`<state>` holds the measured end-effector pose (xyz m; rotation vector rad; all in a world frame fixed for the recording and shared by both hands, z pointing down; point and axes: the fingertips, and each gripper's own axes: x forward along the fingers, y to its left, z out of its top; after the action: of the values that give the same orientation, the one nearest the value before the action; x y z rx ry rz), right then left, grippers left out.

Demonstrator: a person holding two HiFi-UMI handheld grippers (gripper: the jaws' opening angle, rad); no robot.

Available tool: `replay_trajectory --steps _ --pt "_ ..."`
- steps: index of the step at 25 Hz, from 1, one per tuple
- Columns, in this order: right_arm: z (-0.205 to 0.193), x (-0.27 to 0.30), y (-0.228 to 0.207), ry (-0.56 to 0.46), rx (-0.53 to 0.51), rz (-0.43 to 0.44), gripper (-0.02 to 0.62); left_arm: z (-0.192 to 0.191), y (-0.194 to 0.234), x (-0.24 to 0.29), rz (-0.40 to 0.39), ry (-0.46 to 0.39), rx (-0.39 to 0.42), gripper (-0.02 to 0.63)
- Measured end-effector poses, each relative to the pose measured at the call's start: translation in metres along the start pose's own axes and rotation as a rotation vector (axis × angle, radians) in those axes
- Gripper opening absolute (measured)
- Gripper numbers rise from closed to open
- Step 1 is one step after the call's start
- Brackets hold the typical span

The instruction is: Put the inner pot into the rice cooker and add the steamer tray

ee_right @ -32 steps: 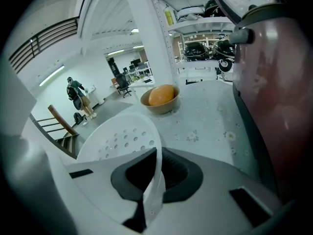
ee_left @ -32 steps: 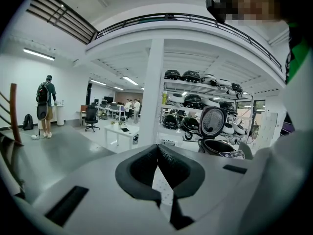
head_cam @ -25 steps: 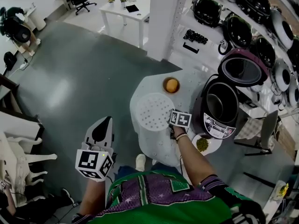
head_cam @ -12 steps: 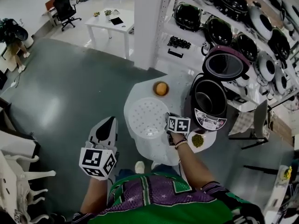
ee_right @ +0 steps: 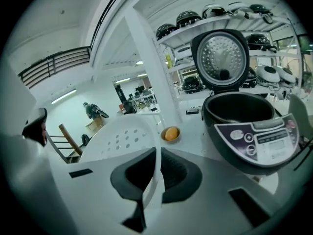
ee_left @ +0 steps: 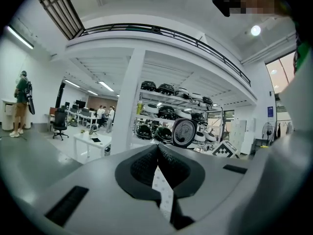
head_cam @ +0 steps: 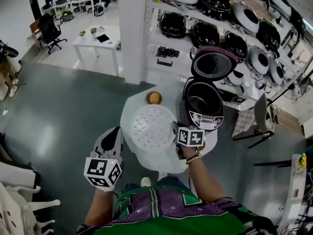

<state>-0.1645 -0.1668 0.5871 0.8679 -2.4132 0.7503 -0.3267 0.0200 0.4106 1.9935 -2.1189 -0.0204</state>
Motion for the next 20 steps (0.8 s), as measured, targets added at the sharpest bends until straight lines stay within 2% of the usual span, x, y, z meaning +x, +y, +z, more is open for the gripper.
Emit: replay_trajectory --steps 9,15,20 --pt "0.029 -0.084 -0.042 -0.146 0.067 -0.093 0.023 0.005 -0.053 0.024 -0.160 -0.021 0.021 0.021" --pt "0.027 -0.140 -0.101 -0.232 0.163 -0.194 0.023 0.005 -0.095 0.041 -0.263 -0.034 0.016 0.021" --pt "0.038 -0.179 -0.156 -0.287 0.239 -0.277 0.023 0.003 -0.122 0.064 -0.298 -0.011 0.032 0.021"
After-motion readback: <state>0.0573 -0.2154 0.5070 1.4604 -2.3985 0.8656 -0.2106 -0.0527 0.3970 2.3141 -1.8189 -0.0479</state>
